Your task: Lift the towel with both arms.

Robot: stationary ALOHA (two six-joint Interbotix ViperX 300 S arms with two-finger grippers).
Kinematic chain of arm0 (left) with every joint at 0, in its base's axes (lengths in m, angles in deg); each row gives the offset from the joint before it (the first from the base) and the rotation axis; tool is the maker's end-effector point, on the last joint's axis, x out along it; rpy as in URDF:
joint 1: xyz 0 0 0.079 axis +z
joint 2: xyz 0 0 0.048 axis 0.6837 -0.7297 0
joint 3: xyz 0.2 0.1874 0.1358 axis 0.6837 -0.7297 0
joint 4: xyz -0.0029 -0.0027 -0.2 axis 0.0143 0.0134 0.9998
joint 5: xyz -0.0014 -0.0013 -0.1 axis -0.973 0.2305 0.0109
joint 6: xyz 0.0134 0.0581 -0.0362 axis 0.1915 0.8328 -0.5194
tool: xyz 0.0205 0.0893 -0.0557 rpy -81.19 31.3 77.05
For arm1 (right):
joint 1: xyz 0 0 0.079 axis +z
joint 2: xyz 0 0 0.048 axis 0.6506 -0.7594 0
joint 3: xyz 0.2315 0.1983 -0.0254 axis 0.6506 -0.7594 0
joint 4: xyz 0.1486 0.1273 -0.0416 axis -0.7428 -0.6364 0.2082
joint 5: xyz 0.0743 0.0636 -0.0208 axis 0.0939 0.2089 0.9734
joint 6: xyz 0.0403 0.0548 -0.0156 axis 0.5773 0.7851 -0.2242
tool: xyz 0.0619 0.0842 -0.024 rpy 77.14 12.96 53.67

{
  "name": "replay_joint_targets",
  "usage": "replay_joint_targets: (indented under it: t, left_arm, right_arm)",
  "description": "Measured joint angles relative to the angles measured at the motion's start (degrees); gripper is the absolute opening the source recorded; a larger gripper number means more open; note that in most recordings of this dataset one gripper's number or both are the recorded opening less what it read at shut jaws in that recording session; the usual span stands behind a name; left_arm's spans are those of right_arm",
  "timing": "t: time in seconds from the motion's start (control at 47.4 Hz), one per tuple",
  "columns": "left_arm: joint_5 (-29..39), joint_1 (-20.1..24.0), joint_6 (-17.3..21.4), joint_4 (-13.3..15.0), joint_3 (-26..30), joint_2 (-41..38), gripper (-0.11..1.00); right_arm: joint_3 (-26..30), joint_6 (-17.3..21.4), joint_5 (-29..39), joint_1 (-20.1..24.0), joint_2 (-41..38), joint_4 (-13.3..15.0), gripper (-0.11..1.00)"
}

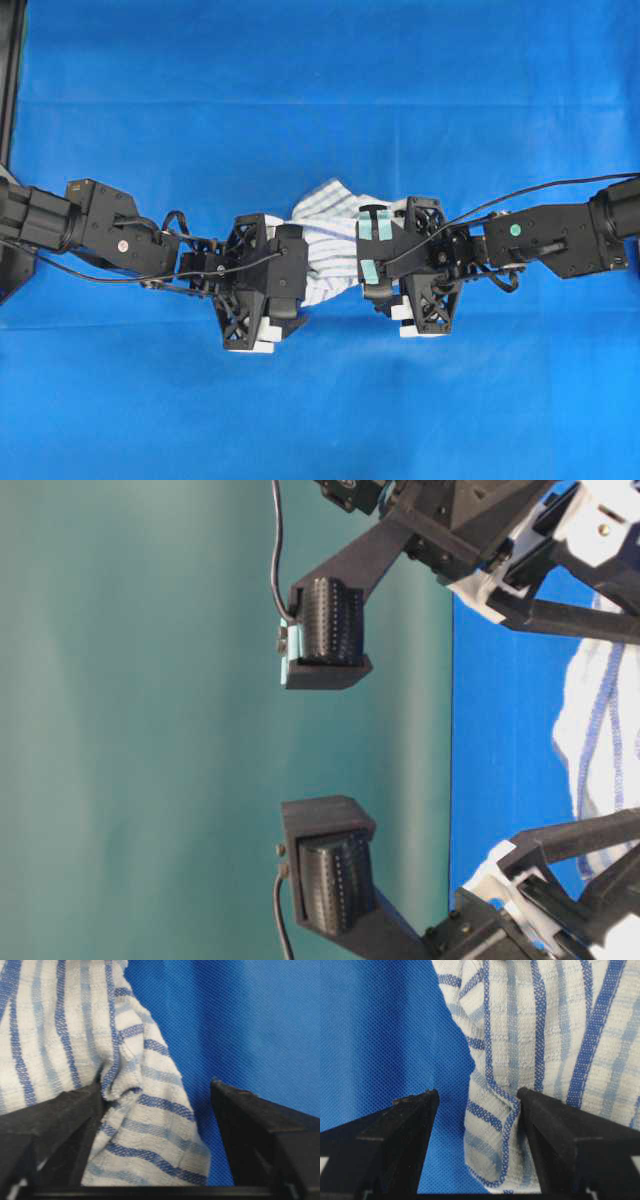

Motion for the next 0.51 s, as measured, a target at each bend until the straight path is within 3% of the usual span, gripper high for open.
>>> replay_joint_targets:
  t: [0.126,0.274,0.316,0.506]
  left_arm:
    - [0.18,0.53,0.09,0.09,0.00,-0.09,0.43]
    - [0.62,0.53,0.09,0.09,0.00,0.00,0.12]
    - [0.79,0.53,0.09,0.09,0.00,-0.09,0.08]
    - [1.85,0.53,0.09,0.09,0.09,0.00,0.07]
  right_arm:
    - [-0.44,-0.70,-0.62,0.00,0.00,0.00,0.55]
    - [-1.14,-0.70,-2.46,-0.35,0.00,0.09,0.10]
    - [-1.14,-0.62,-2.55,-0.35,0.00,0.09,0.06]
    - [-1.14,-0.70,-2.72,-0.35,0.00,0.09,0.06]
